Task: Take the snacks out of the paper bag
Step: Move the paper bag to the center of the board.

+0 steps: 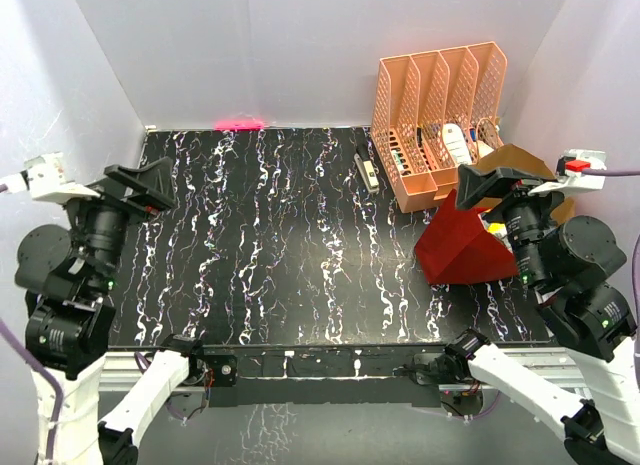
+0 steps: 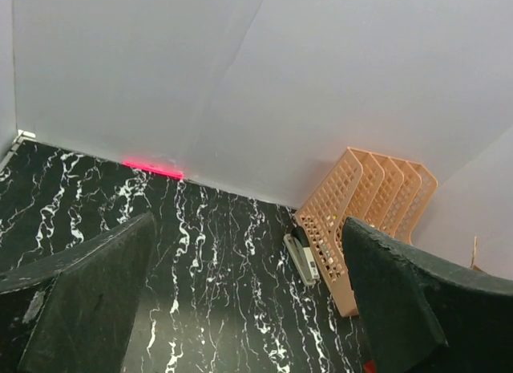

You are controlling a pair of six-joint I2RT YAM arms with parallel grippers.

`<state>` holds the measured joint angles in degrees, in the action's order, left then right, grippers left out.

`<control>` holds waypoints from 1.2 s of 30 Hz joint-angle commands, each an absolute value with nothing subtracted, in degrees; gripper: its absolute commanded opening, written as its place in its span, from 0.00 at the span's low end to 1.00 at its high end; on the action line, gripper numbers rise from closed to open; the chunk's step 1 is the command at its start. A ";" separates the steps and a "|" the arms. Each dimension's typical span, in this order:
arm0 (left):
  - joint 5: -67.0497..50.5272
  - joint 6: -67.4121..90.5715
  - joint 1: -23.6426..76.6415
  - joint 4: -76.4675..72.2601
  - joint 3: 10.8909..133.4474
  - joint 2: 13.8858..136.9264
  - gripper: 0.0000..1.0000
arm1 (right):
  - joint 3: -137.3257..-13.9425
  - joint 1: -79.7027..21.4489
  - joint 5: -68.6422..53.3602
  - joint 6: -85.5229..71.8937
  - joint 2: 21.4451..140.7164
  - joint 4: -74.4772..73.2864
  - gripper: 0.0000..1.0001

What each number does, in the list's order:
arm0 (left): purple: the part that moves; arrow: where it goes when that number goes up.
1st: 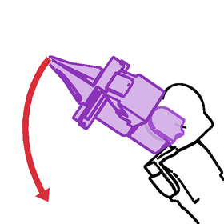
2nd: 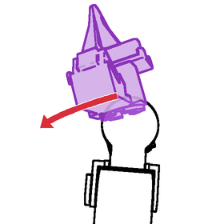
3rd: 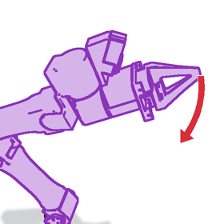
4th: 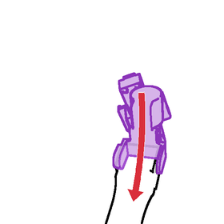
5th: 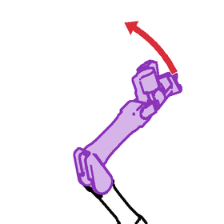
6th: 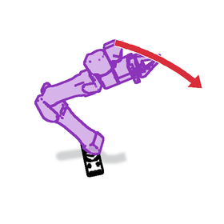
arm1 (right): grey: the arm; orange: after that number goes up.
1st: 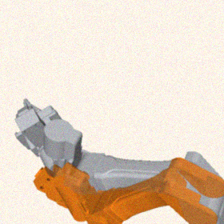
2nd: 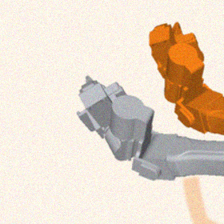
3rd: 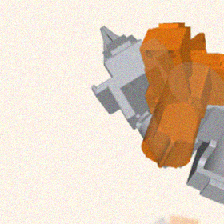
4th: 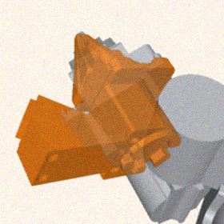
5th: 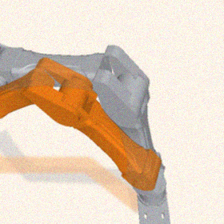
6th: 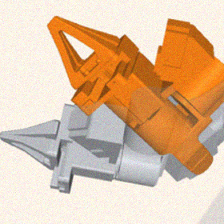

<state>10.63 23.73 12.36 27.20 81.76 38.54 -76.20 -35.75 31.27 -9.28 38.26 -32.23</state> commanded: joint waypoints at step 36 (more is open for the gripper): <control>-11.49 17.61 22.08 -3.20 48.31 55.40 0.98 | -66.91 -3.45 23.33 -24.41 64.59 -14.63 0.98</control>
